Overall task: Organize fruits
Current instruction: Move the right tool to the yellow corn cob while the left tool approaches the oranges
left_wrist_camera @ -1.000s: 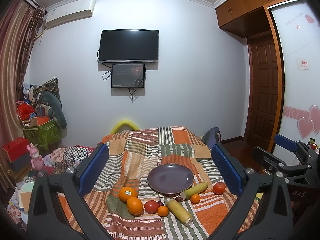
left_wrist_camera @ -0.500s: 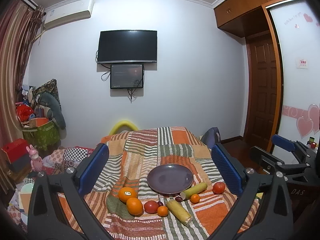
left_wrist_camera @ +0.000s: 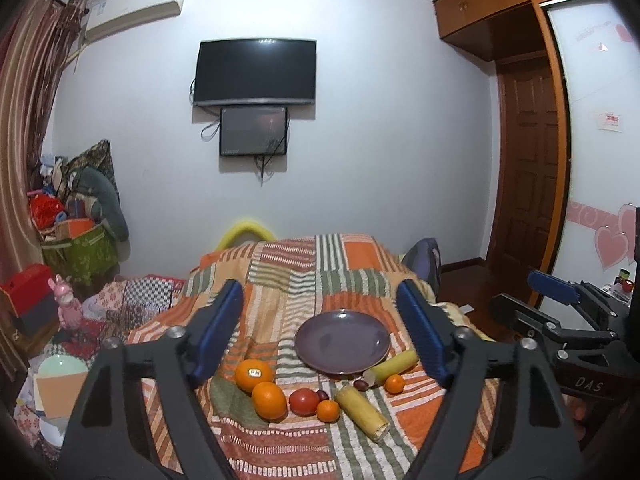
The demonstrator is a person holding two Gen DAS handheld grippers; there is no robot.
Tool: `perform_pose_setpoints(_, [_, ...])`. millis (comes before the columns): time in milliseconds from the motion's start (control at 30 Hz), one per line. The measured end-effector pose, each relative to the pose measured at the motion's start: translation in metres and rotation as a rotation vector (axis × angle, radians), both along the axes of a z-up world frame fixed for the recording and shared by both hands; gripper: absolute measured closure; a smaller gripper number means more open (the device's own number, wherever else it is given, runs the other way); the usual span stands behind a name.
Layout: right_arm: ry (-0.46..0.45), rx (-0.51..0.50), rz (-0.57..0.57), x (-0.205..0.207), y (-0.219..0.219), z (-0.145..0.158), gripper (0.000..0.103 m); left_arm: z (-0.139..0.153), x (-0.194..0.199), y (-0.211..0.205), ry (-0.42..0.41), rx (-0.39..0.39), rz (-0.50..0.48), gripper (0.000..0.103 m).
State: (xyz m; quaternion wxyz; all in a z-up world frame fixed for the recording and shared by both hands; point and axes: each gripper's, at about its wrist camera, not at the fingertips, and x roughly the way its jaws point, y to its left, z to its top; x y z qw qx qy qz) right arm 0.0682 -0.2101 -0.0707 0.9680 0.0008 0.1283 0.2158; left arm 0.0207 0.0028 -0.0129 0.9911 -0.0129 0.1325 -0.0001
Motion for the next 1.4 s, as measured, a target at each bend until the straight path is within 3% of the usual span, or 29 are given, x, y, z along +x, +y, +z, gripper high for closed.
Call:
perform_pose_setpoints(167, [0.086, -0.036, 0.030, 0.020, 0.008, -0.017, 0.048, -0.013, 0.018, 0.018, 0.086, -0.013, 0.000, 0.043])
perform_pose_setpoints(233, [0.127, -0.045, 0.045, 0.030, 0.011, -0.026, 0.052, -0.022, 0.028, 0.026, 0.132, -0.006, 0.007, 0.051])
perform_pose_setpoints(367, [0.198, -0.057, 0.062, 0.042, 0.012, -0.041, 0.058, -0.038, 0.041, 0.040, 0.189, 0.001, 0.027, 0.052])
perform_pose_setpoints(633, [0.330, -0.102, 0.084, 0.066, 0.025, -0.070, 0.058, -0.078, 0.073, 0.075, 0.333, 0.006, 0.055, 0.049])
perform_pose_setpoints(767, [0.396, -0.126, 0.095, 0.081, 0.035, -0.084, 0.058, -0.099, 0.087, 0.092, 0.396, -0.024, 0.038, 0.035])
perform_pose_setpoints(1000, [0.505, -0.186, 0.111, 0.105, 0.054, -0.117, 0.058, -0.131, 0.111, 0.103, 0.482, -0.004, 0.040, 0.026])
perform_pose_setpoints(1400, [0.643, -0.251, 0.147, 0.129, 0.074, -0.163, 0.058, -0.179, 0.149, 0.097, 0.612, -0.003, -0.036, 0.025])
